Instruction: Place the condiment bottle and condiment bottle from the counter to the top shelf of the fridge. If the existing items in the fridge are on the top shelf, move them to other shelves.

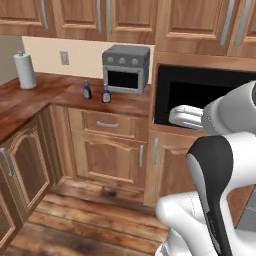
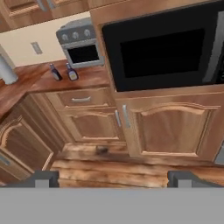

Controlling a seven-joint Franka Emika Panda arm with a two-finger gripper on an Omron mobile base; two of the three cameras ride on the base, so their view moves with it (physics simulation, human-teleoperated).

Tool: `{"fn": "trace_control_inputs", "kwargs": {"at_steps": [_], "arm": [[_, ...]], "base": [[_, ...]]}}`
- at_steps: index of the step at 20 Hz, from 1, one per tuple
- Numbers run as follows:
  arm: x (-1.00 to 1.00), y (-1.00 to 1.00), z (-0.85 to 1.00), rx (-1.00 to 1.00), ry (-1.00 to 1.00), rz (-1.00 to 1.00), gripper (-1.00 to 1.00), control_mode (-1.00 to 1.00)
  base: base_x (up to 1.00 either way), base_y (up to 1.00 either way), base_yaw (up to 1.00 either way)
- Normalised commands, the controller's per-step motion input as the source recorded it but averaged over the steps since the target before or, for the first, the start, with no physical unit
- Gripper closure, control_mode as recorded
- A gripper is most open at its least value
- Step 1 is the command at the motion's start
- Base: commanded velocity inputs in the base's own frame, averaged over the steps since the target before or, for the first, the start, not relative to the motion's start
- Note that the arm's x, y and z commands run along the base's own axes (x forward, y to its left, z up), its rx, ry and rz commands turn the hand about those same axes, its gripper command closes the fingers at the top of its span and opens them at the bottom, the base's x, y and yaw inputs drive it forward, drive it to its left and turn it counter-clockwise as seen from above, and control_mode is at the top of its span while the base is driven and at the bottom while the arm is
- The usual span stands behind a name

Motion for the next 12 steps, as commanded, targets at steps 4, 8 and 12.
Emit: {"fn": "trace_control_inputs", "kwargs": {"at_steps": [4,8,12], "arm": [[0.0,0.0,0.0,0.0,0.0,0.0,-1.0,1.0],[0.0,0.0,0.0,0.0,0.0,0.0,-1.0,1.0],[0.0,0.0,0.0,0.0,0.0,0.0,-1.0,1.0]], "base": [[1.0,1.0,-0.01],[1.0,1.0,-0.06],[1.0,0.92,-0.11]]}}
